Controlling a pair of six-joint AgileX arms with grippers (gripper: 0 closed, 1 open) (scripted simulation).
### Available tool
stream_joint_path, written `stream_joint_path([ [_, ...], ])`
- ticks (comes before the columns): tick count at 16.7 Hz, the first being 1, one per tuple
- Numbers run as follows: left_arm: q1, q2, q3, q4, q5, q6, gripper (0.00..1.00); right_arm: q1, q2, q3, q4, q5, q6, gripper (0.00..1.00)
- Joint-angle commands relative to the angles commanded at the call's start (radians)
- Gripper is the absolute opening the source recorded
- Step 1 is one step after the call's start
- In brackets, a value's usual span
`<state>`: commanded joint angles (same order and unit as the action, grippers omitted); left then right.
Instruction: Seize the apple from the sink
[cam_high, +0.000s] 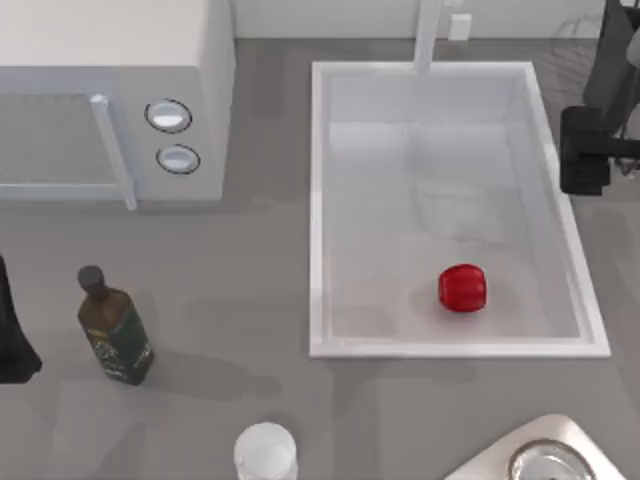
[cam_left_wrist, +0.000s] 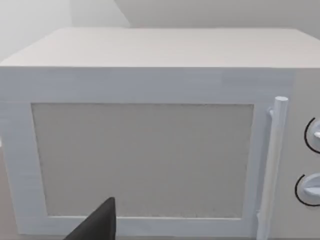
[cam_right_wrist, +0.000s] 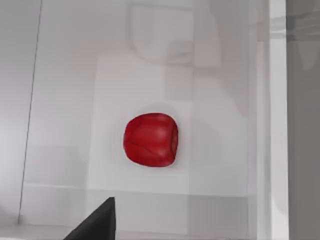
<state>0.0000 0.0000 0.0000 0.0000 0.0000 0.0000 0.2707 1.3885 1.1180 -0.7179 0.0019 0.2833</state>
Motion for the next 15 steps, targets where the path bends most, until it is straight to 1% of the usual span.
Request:
stream_joint_path([
  [4,0.0,0.0,0.0,0.0,0.0,0.0,1.0,0.07,0.389,0.295,-0.187,0.0,0.074,1.0],
  [8,0.0,0.0,0.0,0.0,0.0,0.0,1.0,0.121,0.673,0.505,-0.321,0.001,0.127,1.0],
  [11,0.0,0.0,0.0,0.0,0.0,0.0,1.0,0.141,0.781,0.588,-0.375,0.001,0.148,1.0],
  [15,0.0,0.0,0.0,0.0,0.0,0.0,1.0,0.145,0.801,0.603,-0.385,0.001,0.152,1.0],
])
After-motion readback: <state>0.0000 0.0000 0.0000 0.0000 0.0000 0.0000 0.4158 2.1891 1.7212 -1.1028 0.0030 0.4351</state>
